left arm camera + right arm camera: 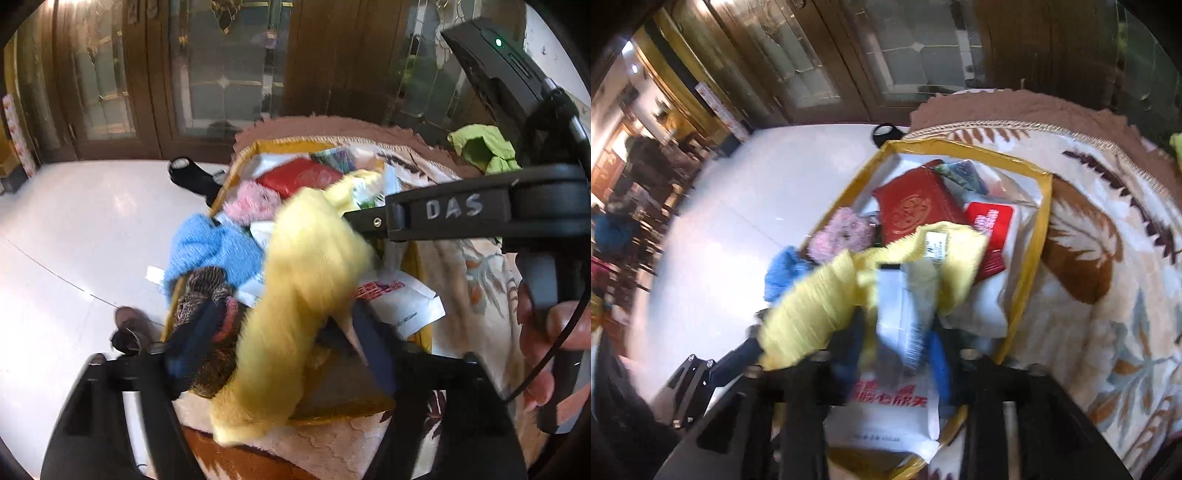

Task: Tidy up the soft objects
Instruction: 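Carry the yellow towel with the left tool while the right tool carries the sachet into the box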

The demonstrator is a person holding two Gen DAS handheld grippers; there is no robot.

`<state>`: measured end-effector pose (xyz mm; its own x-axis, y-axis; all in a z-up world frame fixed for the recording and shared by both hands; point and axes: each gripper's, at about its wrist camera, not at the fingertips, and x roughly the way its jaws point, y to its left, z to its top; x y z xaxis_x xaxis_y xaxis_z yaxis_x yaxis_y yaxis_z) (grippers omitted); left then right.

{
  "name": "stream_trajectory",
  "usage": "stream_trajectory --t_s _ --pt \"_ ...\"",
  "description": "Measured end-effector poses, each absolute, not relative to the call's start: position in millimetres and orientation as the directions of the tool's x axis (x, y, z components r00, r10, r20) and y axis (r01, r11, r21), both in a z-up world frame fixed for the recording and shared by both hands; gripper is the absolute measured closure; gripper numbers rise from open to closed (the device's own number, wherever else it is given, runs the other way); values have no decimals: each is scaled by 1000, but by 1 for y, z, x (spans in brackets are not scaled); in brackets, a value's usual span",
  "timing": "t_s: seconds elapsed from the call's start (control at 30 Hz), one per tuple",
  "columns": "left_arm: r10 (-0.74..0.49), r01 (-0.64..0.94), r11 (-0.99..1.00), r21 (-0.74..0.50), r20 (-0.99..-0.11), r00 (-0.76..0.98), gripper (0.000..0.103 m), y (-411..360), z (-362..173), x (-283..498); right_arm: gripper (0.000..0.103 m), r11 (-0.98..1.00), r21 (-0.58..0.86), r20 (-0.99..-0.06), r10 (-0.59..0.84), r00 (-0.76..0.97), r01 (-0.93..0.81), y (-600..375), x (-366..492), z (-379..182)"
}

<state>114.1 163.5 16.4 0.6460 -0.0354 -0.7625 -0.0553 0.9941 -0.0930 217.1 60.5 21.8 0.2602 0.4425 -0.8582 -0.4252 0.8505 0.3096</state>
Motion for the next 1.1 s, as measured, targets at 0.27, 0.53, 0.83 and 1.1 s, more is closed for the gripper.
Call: stream_trajectory --t_s 0.27,0.53,0.83,1.1 --pt "148 -135 988 74 -691 708 21 158 45 74 52 800 459 -771 575 275 -385 12 185 54" --pt "139 -161 986 34 -700 701 18 138 44 46 50 765 571 -712 642 285 -297 -42 156 50" --pt "48 -129 989 -66 -689 723 18 118 51 27 49 728 632 -667 686 291 -267 -81 98 41" --pt "139 -186 982 7 -693 707 18 116 51 21 42 817 443 -724 569 390 -370 -43 81 59"
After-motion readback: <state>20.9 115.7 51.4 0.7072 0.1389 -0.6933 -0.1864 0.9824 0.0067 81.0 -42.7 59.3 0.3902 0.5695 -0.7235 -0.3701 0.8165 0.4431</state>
